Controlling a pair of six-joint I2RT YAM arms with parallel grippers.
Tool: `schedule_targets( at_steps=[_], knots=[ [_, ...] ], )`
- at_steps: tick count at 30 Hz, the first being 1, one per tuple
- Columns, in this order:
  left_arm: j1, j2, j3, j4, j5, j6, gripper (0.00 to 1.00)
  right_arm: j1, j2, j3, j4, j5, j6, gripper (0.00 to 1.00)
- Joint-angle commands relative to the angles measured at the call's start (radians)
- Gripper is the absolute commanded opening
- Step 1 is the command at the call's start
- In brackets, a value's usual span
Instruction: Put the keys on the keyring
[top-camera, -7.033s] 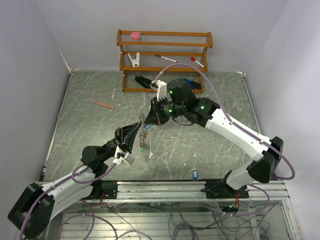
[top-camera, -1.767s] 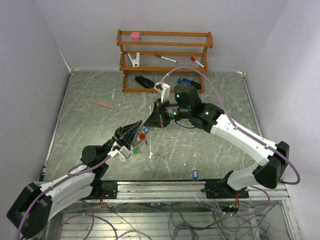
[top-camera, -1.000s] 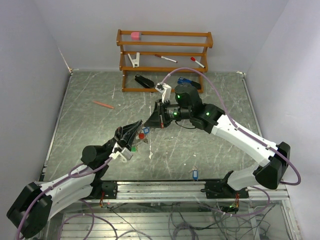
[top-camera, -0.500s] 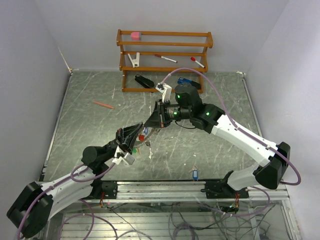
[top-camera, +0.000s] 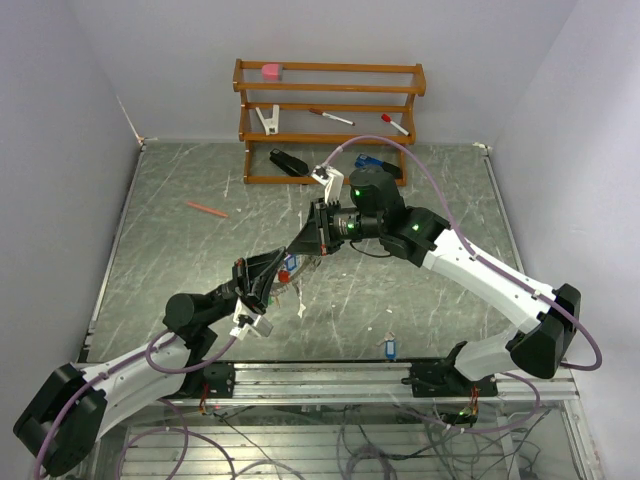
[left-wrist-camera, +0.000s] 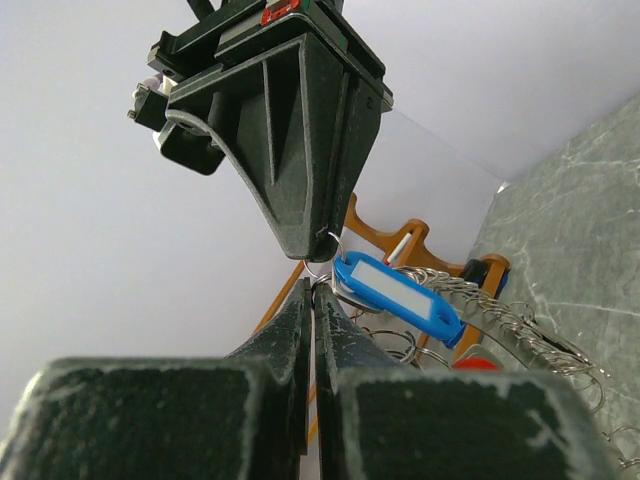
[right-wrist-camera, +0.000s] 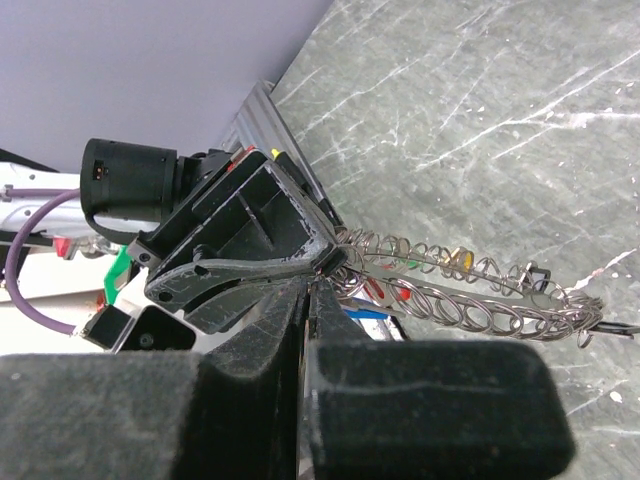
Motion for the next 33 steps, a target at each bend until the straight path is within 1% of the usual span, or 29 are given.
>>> schedule_targets(
  at_steps=[1,4,9,16,24,33],
  knots=[
    [-0.005,-0.018,0.020,0.005,0.000,0.003,0.07,-0.001,-0.008,0.037,0.058,-0.029,0.016,0.00],
    [-0.005,-0.031,0.031,-0.024,-0.014,-0.028,0.09,-0.001,-0.011,0.040,0.055,-0.027,0.013,0.00],
    [-0.004,-0.051,0.049,-0.073,-0.024,-0.062,0.20,-0.002,-0.009,0.043,0.054,-0.030,0.015,0.00],
    [-0.004,-0.096,0.072,-0.168,-0.050,-0.118,0.33,-0.002,-0.011,0.053,0.045,-0.024,0.009,0.00],
    [-0.005,-0.141,0.113,-0.304,-0.099,-0.222,0.33,-0.004,-0.015,0.056,0.044,-0.024,0.007,0.00],
    [-0.006,-0.184,0.161,-0.483,-0.057,-0.281,0.22,-0.003,-0.022,0.057,0.043,-0.021,0.007,0.00]
  ],
)
